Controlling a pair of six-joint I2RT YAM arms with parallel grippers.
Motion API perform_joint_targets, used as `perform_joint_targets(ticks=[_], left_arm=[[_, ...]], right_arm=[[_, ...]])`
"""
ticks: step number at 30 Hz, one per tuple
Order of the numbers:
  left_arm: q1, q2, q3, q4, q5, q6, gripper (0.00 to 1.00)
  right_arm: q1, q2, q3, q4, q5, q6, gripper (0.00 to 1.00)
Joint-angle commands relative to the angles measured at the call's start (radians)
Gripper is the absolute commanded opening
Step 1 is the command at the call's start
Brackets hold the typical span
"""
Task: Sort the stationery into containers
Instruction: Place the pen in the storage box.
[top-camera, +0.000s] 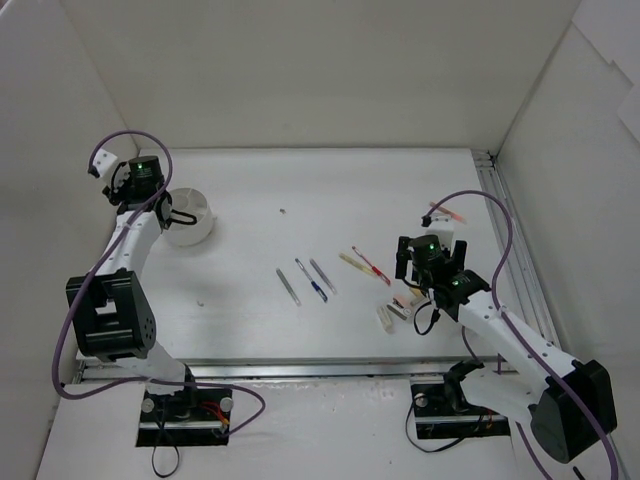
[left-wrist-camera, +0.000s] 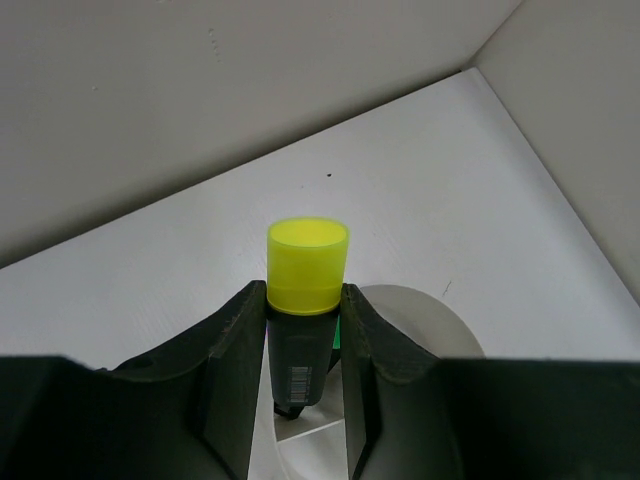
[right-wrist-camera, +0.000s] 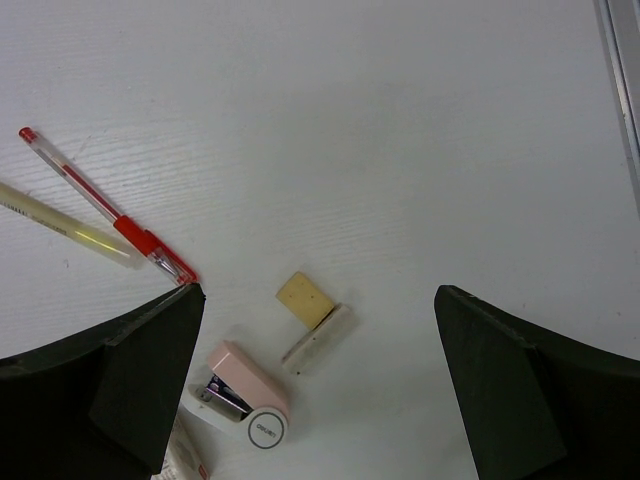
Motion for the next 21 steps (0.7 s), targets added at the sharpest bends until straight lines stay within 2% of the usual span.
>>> perform_joint_targets(ticks=[1, 8, 21], left_arm=[[0.005, 0.014, 0.072, 0.004, -0.050, -0.098, 0.18], [-0.029, 0.061, 0.108, -0.070, -0.135, -0.216, 0.18], [-0.080, 0.109, 0.108, -0.136, -0.291, -0.331, 0.21]], right_arm=[[0.003, 0.003, 0.032, 0.043, 0.056, -0.003, 0.98], [0.005, 0.012, 0.037, 0.042, 0.060, -0.008, 0.98], [0.005, 0.026, 0.043, 0.043, 0.060, -0.011, 0.98]])
